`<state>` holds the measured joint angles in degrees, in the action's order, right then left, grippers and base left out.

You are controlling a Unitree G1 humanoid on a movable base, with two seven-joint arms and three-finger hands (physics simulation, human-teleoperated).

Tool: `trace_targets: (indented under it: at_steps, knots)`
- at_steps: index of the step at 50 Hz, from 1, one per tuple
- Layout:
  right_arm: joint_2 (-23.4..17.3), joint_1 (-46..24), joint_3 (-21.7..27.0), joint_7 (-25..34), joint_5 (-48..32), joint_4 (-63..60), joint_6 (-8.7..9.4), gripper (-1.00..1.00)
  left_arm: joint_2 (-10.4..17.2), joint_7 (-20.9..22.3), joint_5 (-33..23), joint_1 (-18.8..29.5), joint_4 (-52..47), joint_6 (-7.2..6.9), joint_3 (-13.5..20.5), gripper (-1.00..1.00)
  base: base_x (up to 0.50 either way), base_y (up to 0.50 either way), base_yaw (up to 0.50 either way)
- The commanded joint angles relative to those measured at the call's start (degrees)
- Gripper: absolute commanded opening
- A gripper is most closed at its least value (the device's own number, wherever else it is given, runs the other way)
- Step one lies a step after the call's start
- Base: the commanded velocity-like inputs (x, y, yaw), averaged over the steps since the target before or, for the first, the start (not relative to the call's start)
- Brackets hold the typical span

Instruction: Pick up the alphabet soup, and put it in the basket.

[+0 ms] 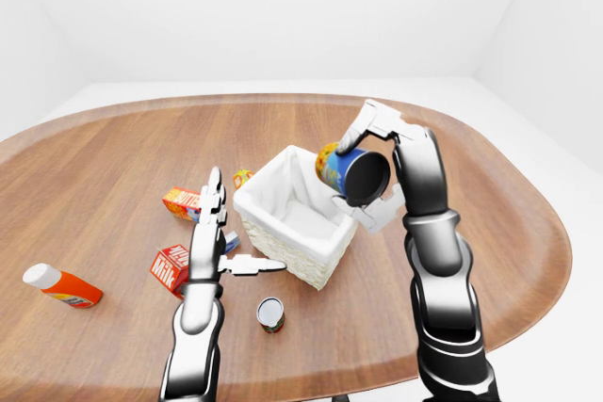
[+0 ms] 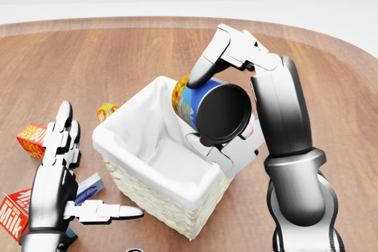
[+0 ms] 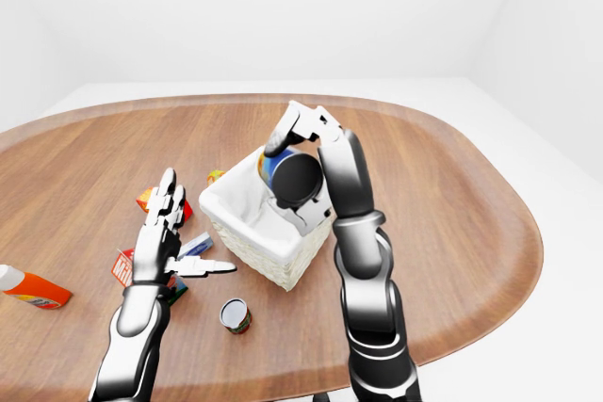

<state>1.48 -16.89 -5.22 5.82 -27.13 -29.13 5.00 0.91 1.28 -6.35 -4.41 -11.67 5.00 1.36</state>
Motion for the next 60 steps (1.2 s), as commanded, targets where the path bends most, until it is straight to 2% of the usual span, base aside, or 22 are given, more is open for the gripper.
trace_targets:
  at_steps: [1,15,41,60]
  knots:
    - [1.28,-6.95,-0.67,-1.25,1.35,6.8,0.0,-1.0,0.0,0.16,0.17,-0.13,-0.32,0.0,0.07,1.0,0.0,0.0,0.0]
    - [1.28,-12.1,0.0,-2.44,1.41,18.83,0.0,-1.0,0.0,0.26,0.19,-0.11,-0.17,0.0,0.06,1.0,0.0,0.0,0.0]
    - [3.08,-15.32,-1.54,-2.56,-4.77,34.1,0.0,-1.0,0.01,0.35,0.32,-0.12,-0.42,0.0,0.08,1.0,0.0,0.0,0.0]
    - [1.99,-17.18,-0.66,-7.18,-8.1,49.47,0.0,-1.0,0.09,0.45,0.4,0.25,0.53,0.0,0.19,1.0,0.0,0.0,0.0]
